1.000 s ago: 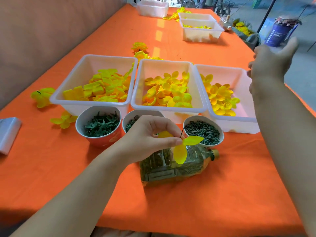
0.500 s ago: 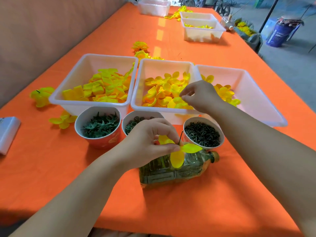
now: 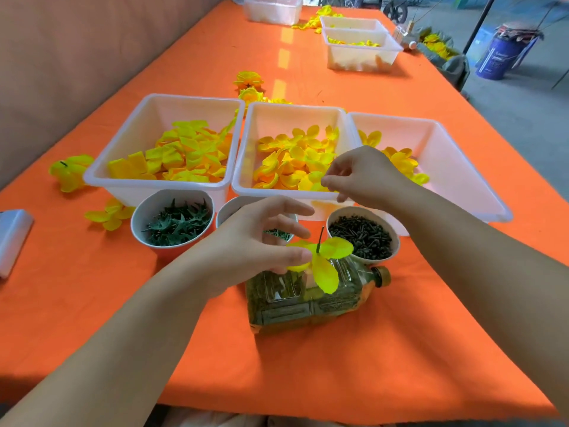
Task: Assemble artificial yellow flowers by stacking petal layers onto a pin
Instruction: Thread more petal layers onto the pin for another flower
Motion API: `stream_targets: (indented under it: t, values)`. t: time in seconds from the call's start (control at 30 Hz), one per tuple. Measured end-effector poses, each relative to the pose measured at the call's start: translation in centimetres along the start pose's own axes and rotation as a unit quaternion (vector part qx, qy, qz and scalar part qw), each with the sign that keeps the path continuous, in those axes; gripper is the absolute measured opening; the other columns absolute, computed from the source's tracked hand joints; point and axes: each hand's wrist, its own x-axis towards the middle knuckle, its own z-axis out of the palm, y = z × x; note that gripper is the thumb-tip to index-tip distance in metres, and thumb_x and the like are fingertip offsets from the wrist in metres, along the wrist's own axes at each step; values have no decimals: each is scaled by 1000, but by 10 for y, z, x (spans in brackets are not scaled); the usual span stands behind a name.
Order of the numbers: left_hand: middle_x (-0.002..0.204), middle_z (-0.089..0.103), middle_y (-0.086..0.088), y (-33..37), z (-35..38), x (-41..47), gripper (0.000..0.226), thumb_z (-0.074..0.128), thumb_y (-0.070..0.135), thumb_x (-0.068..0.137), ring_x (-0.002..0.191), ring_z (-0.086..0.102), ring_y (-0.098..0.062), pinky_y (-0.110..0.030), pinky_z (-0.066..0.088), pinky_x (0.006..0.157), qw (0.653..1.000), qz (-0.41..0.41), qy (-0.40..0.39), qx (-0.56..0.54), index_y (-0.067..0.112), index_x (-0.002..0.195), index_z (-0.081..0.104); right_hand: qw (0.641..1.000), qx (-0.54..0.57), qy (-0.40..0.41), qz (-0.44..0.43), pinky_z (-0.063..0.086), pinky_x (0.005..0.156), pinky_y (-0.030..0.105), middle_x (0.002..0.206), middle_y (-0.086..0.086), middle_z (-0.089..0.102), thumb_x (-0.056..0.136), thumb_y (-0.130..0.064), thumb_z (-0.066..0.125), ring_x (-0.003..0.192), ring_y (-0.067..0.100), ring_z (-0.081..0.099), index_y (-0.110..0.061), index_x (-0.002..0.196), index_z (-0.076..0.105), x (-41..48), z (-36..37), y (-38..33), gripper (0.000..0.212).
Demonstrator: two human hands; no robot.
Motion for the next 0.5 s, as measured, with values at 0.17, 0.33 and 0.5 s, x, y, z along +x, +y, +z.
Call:
stream_targets:
  t: [0.17, 0.33, 0.5]
  values:
    - [114, 68, -4, 2, 4, 1, 38, 78, 12, 82, 83, 69, -10, -20, 53, 58, 998, -30, 41, -45, 27, 115, 67, 981, 94, -164, 52, 44, 45, 17, 76, 7, 76, 96, -36, 63, 66, 17, 75, -10, 80, 71, -32, -19, -13, 32]
    - [115, 64, -2, 1, 14, 4, 51, 84, 8, 76, 97, 70, -28, -32, 60, 64, 996, -35, 58, -58, 32, 116, 64, 886, 188, -416, 85, 51, 51, 26, 92, 15, 76, 85, -56, 65, 80, 26, 76, -15, 87, 75, -59, -30, -20, 43]
    - [111, 62, -5, -1, 18, 5, 57, 82, -6, 72, 78, 72, -15, -30, 59, 61, 996, -19, 64, -63, 29, 113, 66, 889, 249, -374, 83, 44, 49, 22, 80, 7, 73, 69, -32, 80, 71, 14, 70, -14, 83, 71, -67, -26, -24, 25]
